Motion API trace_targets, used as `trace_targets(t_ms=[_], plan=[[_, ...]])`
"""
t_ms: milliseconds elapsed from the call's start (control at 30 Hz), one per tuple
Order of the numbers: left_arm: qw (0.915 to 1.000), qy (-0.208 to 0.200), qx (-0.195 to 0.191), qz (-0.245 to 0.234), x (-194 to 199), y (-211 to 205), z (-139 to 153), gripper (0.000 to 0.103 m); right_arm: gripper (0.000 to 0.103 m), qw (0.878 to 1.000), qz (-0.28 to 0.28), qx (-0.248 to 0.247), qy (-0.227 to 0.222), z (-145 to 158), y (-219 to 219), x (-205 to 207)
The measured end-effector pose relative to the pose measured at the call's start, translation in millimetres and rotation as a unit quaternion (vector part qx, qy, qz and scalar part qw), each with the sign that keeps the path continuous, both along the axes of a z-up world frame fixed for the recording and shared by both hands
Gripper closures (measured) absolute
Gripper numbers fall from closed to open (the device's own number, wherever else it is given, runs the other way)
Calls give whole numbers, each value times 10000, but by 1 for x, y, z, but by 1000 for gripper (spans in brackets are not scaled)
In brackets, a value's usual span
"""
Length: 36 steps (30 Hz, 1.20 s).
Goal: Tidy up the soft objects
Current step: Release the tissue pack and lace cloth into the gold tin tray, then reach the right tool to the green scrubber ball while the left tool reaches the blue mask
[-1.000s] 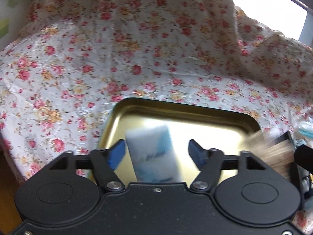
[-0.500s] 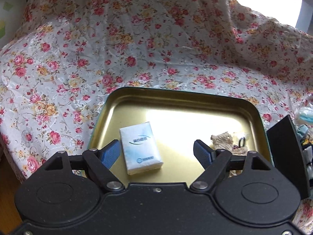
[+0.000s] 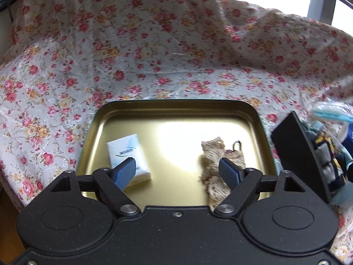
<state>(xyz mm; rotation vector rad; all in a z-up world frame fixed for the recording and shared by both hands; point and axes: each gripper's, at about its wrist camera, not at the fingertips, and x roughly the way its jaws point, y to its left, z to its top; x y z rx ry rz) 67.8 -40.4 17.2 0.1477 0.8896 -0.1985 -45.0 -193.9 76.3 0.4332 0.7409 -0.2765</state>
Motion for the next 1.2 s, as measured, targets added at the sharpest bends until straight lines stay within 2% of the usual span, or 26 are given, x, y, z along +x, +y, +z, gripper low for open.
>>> trace_targets(t_ms=[400,900,1200], plan=[[9969,-50,52,-779,-34,-53,11,23,36,9965,-835,-17,61,-7,-45,-57],[9842,-58,59,-1769,-80,-121,18,22,36,9759,-2164,-42,269,-27,-113,-139],[9763,101,97,-2160,-102,-145,11,22,36,9695,-2408,126,449,-44,-129,-149]])
